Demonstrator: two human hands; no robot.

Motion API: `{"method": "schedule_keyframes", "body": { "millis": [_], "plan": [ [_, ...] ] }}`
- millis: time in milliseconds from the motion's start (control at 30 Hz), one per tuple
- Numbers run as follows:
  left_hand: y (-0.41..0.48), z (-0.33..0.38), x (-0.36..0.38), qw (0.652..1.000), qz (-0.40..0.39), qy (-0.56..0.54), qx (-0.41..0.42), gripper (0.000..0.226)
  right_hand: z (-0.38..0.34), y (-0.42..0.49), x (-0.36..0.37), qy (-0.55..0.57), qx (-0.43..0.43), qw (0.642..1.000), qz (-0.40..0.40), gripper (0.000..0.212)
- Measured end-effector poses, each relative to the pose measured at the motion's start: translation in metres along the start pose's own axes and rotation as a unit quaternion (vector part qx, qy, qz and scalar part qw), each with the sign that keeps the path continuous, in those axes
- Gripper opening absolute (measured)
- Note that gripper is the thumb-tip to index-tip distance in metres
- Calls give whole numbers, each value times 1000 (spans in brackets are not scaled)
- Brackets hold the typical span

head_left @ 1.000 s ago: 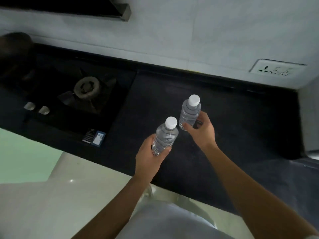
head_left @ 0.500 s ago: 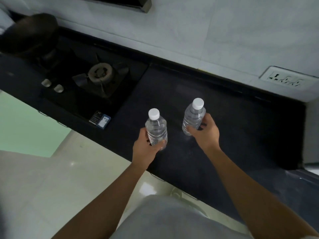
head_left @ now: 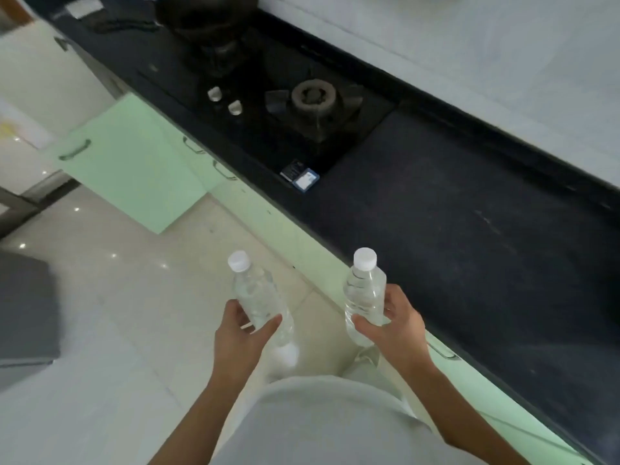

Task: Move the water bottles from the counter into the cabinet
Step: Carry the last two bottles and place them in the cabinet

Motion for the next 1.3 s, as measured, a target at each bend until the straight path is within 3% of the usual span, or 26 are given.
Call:
{"method": "schedule_keyframes", "body": {
  "millis": [233, 500, 867, 1067, 1300],
  "plan": [
    [-17, -59, -103, 990, 107, -92, -5, 51, -64, -22, 135, -32, -74, 990, -117, 55],
    [-43, -147, -192, 954, 243, -150, -88, 48, -86, -42, 247, -42, -104, 970, -217, 54],
    [28, -187, -272, 922, 308, -182, -149, 53, -127, 15, 373, -82, -118, 944, -298, 49],
    [73, -200, -329, 900, 340, -181, -205, 48, -168, 56, 479, -99, -132, 918, -361, 49],
    [106, -222, -396, 847, 414, -198, -268, 46, -242, 73, 619, -117, -206, 855, -460, 50]
  ]
}}
Point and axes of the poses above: each hand's wrist, its own y-axis towards the middle knuckle, its own x-axis out of the palm, z = x × y, the point moved 2 cm from there along y, towards the middle knuckle, and after that the axes turned 13 degrees about y, right-handed, at the moved point
